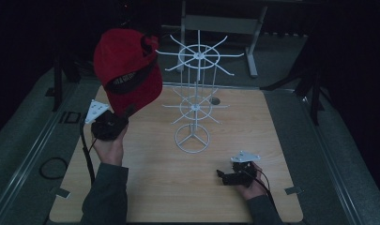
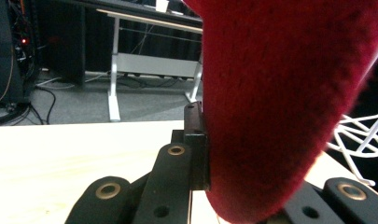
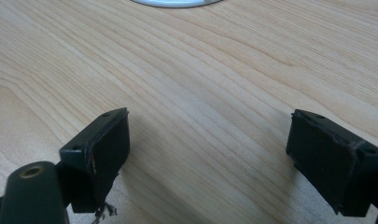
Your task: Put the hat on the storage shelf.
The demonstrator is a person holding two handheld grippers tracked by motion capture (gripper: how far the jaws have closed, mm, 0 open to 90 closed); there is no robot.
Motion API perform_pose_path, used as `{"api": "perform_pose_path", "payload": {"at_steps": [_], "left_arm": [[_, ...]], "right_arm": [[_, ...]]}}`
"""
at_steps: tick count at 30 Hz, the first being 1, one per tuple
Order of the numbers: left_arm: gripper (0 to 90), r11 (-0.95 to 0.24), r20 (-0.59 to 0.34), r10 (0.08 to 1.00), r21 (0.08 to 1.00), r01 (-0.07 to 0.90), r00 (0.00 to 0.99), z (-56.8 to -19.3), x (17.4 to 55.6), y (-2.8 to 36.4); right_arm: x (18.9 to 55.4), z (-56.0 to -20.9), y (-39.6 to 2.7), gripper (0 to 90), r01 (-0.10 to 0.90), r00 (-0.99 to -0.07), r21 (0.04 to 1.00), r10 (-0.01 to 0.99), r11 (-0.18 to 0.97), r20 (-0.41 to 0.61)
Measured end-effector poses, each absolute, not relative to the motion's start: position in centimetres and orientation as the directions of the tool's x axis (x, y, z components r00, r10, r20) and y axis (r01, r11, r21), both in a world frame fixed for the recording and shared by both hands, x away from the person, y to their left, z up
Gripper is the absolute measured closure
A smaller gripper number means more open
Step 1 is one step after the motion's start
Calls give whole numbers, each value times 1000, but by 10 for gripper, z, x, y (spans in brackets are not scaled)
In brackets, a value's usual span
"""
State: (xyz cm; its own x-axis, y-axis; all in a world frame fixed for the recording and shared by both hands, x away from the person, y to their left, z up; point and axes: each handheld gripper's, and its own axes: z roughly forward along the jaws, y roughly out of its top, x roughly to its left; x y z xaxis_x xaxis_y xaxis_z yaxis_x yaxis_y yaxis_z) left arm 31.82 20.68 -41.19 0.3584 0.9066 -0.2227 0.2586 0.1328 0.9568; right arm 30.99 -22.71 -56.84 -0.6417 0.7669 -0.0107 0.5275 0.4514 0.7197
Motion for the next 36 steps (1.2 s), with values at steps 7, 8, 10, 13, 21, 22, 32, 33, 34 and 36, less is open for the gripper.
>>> {"api": "perform_pose_path", "payload": {"at_steps": [7, 8, 10, 13, 21, 22, 32, 33, 34, 36], "left_arm": [[858, 137, -223, 907, 959, 249, 357, -410, 316, 208], [858, 137, -223, 907, 959, 249, 357, -410, 316, 208], [858, 138, -222, 908, 959, 247, 356, -410, 315, 208], [858, 139, -223, 907, 960, 245, 358, -409, 315, 208], [858, 148, -227, 904, 961, 235, 363, -406, 313, 207], [857, 148, -227, 904, 961, 235, 363, -406, 313, 207], [857, 153, -228, 900, 963, 221, 372, -400, 310, 208], [857, 154, -229, 899, 963, 219, 373, -399, 309, 207], [857, 154, -228, 899, 964, 217, 374, -399, 309, 207], [857, 155, -228, 898, 964, 214, 376, -398, 308, 206]], "right_arm": [[310, -568, -227, 132, 527, -642, 720, 767, 452, -11], [310, -568, -227, 132, 527, -642, 720, 767, 452, -11], [310, -568, -227, 132, 527, -642, 720, 767, 452, -11], [310, -568, -227, 133, 527, -642, 720, 767, 451, -10], [310, -568, -227, 132, 527, -642, 720, 767, 451, -11], [310, -568, -227, 132, 527, -642, 720, 767, 451, -11], [310, -568, -227, 133, 528, -642, 719, 767, 452, -11], [310, -568, -227, 132, 528, -642, 719, 767, 452, -10], [310, -568, -227, 133, 527, -642, 719, 766, 453, -11], [310, -568, -227, 133, 528, -642, 719, 766, 452, -11]]}}
